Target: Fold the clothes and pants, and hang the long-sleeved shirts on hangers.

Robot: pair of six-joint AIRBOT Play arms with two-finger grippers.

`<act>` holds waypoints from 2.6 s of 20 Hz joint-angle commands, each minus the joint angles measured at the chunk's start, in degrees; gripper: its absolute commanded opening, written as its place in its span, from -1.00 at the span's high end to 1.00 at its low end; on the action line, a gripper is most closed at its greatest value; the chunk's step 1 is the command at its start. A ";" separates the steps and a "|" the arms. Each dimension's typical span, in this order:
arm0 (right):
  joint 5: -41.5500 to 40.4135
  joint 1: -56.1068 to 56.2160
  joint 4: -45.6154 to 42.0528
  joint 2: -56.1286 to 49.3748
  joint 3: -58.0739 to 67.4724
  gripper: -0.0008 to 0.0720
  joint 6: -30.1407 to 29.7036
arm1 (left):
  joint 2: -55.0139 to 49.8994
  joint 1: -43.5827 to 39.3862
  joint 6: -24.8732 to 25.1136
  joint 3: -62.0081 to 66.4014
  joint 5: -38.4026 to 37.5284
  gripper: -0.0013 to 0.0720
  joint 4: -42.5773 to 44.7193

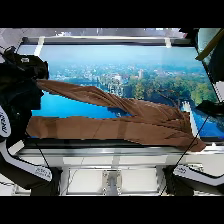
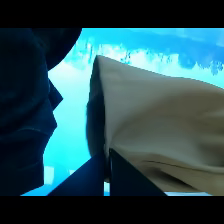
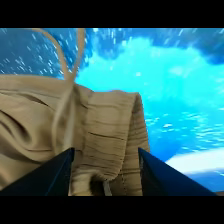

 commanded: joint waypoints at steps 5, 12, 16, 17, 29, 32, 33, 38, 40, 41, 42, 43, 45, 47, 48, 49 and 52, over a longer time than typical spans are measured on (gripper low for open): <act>-4.04 0.04 7.65 -14.21 0.00 -0.25 -2.38 | 0.59 -0.44 0.15 0.02 -3.04 0.93 1.11; -5.57 0.04 10.80 -15.65 0.04 0.07 -4.79 | -0.26 -0.66 -0.22 0.00 -2.99 0.93 1.11; -4.98 0.04 17.55 -15.15 1.79 0.84 -6.19 | -0.63 -0.55 -1.99 0.24 -1.20 0.93 1.11; -3.74 0.02 19.08 -14.67 4.07 0.84 -6.19 | -0.15 -0.24 -2.38 0.68 -0.50 0.93 1.11; -0.74 0.04 15.26 -12.68 16.48 0.84 -2.82 | 7.63 -0.98 -0.63 -8.90 4.79 0.93 6.32; -2.01 0.13 15.37 -14.80 14.38 0.84 -1.60 | 7.63 -2.23 -0.61 -20.13 4.68 0.93 8.98; -2.62 0.39 15.32 -15.15 14.25 0.84 -1.57 | 7.61 -2.45 -0.61 -23.67 4.90 0.93 9.03; 0.13 0.35 18.60 -14.95 18.60 0.05 -0.50 | 8.24 -2.47 -1.46 -22.40 10.62 -0.57 2.10; 3.48 0.37 18.75 -14.95 23.28 0.05 -0.37 | 8.24 -2.58 -3.58 -17.29 21.46 -0.57 1.29; 4.35 0.57 19.12 -14.95 25.05 0.05 0.42 | 7.39 -2.58 -6.36 -15.02 26.49 -0.44 1.33; 4.76 0.96 19.32 -14.95 26.23 0.05 0.96 | 5.35 -2.27 -8.24 -12.52 26.88 -0.27 1.22; 4.94 1.68 19.43 -14.95 26.64 0.05 1.01 | 2.67 -2.05 -8.17 -10.14 23.91 -0.25 0.81; 5.46 3.72 19.28 -14.97 26.64 0.05 0.98 | -3.56 -1.99 -7.04 -6.14 15.89 -0.26 0.35; 5.66 5.86 19.19 -14.97 26.64 0.05 0.98 | -8.81 -2.10 -5.38 -3.58 13.68 -0.27 -0.63; 5.68 6.82 19.19 -14.97 26.64 0.05 0.98 | -10.91 -2.12 -4.07 -2.58 14.49 -0.27 -2.10; 5.66 7.85 19.15 -14.97 26.64 0.05 0.98 | -12.59 -2.10 -4.09 -1.66 15.41 -0.27 -2.80; 5.62 9.84 18.91 -14.97 26.64 0.05 0.94 | -17.27 -1.64 -3.80 1.86 15.67 -0.26 -4.79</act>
